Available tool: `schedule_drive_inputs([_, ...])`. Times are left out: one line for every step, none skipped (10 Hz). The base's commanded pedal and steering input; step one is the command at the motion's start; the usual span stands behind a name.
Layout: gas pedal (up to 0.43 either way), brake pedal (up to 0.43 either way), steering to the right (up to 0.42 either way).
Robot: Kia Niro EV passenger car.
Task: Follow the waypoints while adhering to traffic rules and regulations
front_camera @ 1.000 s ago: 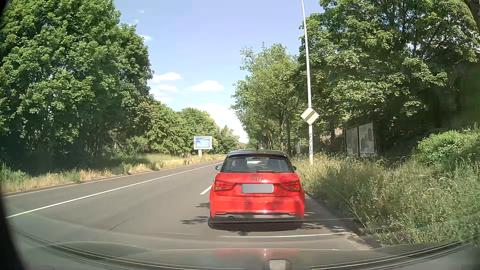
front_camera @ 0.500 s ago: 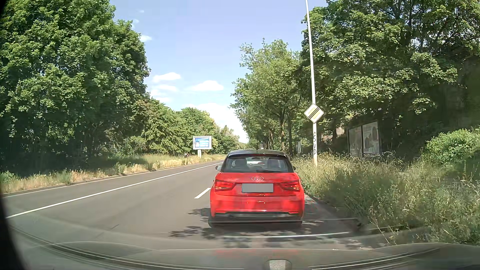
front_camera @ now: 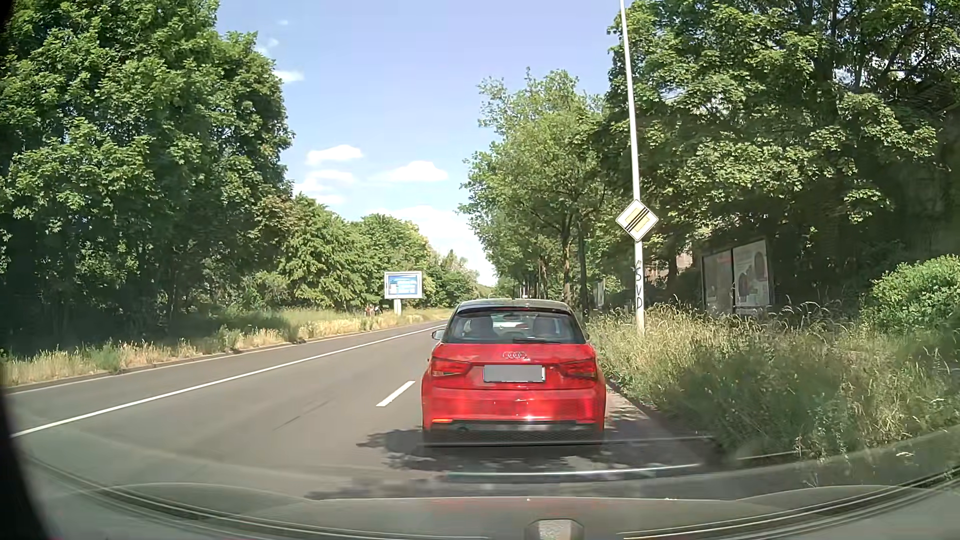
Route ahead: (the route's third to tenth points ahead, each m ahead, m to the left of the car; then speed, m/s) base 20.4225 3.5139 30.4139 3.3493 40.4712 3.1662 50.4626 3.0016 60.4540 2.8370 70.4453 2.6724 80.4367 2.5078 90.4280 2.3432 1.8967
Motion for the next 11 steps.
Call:
schedule_drive_inputs([0.0, 0.03, 0.0])
schedule_drive_inputs([0.0, 0.03, 0.0])
schedule_drive_inputs([0.0, 0.03, 0.0])
schedule_drive_inputs([0.0, 0.03, 0.0])
schedule_drive_inputs([0.0, 0.03, 0.0])
schedule_drive_inputs([0.0, 0.03, 0.0])
schedule_drive_inputs([0.0, 0.03, 0.001])
schedule_drive_inputs([0.0, 0.03, 0.001])
schedule_drive_inputs([0.0, 0.03, 0.001])
schedule_drive_inputs([0.0, 0.03, 0.0])
schedule_drive_inputs([0.0, 0.03, -0.002])
